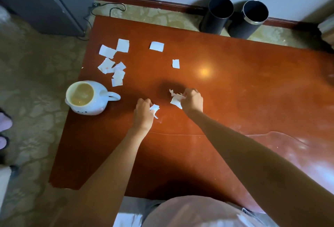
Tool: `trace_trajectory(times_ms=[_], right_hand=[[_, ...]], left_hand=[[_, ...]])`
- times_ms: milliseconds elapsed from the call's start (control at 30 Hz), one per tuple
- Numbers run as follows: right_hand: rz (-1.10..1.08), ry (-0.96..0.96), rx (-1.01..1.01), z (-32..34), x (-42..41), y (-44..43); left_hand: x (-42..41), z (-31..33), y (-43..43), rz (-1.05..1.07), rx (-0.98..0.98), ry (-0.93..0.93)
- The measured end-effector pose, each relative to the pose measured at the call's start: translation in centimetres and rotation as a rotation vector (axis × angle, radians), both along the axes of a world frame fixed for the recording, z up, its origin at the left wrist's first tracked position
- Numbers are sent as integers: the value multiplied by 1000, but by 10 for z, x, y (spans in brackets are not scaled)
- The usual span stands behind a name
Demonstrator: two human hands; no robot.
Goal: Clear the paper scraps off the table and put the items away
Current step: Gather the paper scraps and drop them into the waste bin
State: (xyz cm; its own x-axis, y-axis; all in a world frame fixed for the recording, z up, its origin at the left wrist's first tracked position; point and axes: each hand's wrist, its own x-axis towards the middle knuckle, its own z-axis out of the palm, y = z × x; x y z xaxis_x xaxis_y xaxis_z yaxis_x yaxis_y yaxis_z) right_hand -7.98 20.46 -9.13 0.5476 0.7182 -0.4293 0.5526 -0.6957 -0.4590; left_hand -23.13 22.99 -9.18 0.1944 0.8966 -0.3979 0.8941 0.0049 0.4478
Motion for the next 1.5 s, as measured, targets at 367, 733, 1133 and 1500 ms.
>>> trace_trajectory(times_ms=[367, 733, 1133, 1500], right_hand=[[-115, 258, 39, 26, 19, -27], [-520, 331, 236, 66, 82, -152], [-1055, 262, 493, 90, 223, -365], [-1412, 157, 542, 68, 458, -592]], left_hand=[[11, 36, -2, 234, -72, -253], [116, 79, -80, 131, -225, -604], [320, 97, -254, -359, -363, -630], [597, 88, -479, -722, -397, -549]])
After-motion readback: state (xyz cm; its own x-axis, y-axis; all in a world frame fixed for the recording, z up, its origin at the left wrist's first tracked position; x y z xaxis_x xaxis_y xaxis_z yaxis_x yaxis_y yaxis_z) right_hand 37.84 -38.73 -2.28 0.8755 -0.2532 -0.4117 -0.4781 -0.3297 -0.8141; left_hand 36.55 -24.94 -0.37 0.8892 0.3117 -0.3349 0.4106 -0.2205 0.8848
